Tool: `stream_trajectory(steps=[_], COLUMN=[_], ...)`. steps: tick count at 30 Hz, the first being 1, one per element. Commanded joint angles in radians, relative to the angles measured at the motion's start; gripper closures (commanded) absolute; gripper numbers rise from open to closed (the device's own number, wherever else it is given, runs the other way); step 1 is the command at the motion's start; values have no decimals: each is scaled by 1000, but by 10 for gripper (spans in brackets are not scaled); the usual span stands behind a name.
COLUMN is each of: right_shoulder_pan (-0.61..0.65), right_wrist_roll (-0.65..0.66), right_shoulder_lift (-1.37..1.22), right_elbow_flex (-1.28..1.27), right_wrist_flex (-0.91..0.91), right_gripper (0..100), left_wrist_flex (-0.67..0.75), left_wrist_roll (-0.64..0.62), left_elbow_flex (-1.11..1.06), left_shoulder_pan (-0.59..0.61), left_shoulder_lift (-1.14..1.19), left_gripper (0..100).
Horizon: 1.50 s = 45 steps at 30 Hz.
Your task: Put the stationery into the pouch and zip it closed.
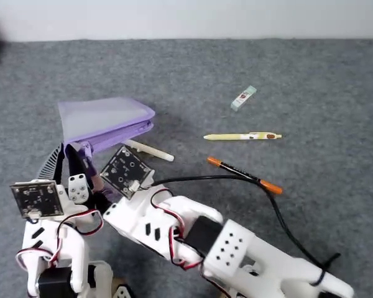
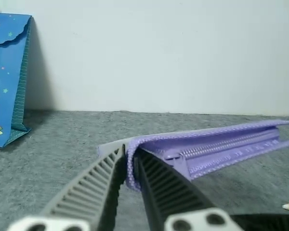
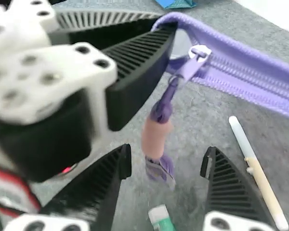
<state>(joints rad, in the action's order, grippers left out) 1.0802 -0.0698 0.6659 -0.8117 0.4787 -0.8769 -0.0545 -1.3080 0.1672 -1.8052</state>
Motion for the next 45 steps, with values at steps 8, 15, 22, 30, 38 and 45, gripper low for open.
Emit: stream_trajectory(steps=[8,15,22,30,38,45], right_shoulder_pan=[16,-33,-196,-367,-124,-5], right_wrist_roll=[0,87,138,143,112,8], right_shoulder_lift=[-96,5,102,179,259,166], right_elbow_flex=[14,-41,-160,-184,-184,-183], right_wrist_flex=[-179,-176,-176,-22,38,-31], right_gripper=[911,990,991,991,986,783], left_wrist_flex=[26,26,25,25,26,26], left_wrist_roll=[8,8,8,25,37,37], left_elbow_flex=[58,56,41,42,45,45], left_shoulder_pan=[-3,-3,2,3,2,-2], left_shoulder_lift=[-8,-8,-8,-8,-8,-8], left_gripper=[986,986,986,986,986,986])
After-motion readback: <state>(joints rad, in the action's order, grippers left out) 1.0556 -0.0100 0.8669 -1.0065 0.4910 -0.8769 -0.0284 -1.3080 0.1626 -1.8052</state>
